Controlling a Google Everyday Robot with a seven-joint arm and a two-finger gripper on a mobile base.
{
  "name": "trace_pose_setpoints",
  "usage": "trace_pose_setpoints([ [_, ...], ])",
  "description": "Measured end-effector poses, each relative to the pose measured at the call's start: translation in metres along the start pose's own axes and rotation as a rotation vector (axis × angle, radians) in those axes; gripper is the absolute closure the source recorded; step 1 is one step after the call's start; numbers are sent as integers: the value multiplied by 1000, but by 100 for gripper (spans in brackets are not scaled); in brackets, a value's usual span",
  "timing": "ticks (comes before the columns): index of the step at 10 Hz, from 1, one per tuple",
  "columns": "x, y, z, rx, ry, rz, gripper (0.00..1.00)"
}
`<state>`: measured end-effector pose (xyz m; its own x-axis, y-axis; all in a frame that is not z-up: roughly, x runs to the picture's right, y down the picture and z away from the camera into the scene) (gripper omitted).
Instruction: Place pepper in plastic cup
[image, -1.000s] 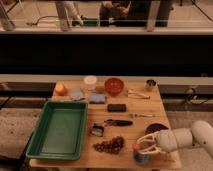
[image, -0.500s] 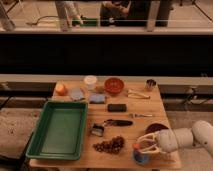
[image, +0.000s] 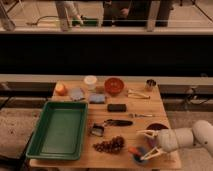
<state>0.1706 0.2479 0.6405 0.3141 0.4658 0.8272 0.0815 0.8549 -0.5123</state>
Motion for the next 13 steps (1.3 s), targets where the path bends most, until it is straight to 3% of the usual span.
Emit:
trace_pose_setpoints([
  [4, -4, -2, -4, 7, 2, -14, 20],
  [6, -12, -7, -15, 21, 28, -36, 20],
  [9, -10, -18, -30, 24, 174, -57, 20],
  [11, -4, -35, -40, 20, 310, -78, 20],
  [13, 1, -40, -43, 30, 528, -92, 20],
])
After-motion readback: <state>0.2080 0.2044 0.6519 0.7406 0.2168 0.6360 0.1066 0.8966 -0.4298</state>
